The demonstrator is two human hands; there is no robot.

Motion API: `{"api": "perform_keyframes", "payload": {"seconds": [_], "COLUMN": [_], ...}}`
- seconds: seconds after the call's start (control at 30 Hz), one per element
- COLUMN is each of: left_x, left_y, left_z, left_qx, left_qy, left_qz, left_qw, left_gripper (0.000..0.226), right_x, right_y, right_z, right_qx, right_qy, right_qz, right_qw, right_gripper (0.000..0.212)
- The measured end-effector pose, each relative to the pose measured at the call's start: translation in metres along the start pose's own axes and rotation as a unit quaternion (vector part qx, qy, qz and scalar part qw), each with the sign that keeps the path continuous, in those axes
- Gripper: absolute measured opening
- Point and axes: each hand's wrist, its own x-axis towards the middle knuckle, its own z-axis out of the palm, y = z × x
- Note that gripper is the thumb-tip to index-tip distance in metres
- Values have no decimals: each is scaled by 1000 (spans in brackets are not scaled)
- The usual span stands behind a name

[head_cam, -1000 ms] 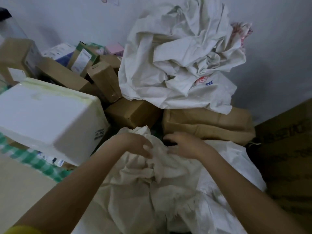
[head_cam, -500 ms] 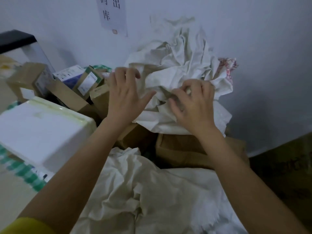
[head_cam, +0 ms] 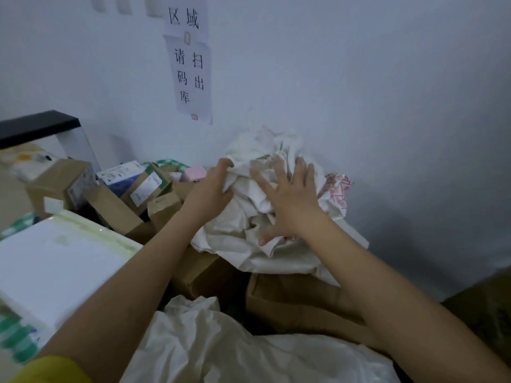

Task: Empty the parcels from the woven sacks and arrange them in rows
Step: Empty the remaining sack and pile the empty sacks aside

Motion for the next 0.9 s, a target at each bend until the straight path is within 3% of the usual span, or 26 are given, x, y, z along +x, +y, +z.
{"api": "perform_keyframes", "payload": {"seconds": [0.1,0.23,0.37,0.5,0.6,0.7,0.8,0.83,0.9], "left_x": [8,14,20,12,7,2,-9,-9,-8], "left_y": [10,9,-21,-39,-52,-67,-69,-68,-64], "left_z": [-4,-3,10,11,11,17,28,33,42], "left_qx": [-16,48,-51,-172,-174,-119,-154,-160,-166], "left_qy": [14,-83,-184,-270,-211,-234,-276,-256,-203], "left_qz": [22,29,-1,-3,-10,-63,-85,-81,-74], "left_qw": [1000,995,982,948,962,963,945,950,962], "left_gripper": [25,21,20,52,73,96,93,89,89], "right_x": [5,2,-5,-2,2,2,1,-1,-7], "right_y": [-11,-28,-41,-47,-43,-39,-24,-17,-3], "right_z": [24,63,88,107,116,110,93,86,72], "right_qx": [-3,-7,17,46,66,76,153,234,424], "right_qy": [-25,-59,-59,-41,0,-40,-97,-72,101], "right_qz": [27,70,116,162,158,151,137,143,202], "right_qw": [999,996,991,985,985,985,974,959,877], "right_gripper": [148,146,127,118,96,96,89,79,32]}}
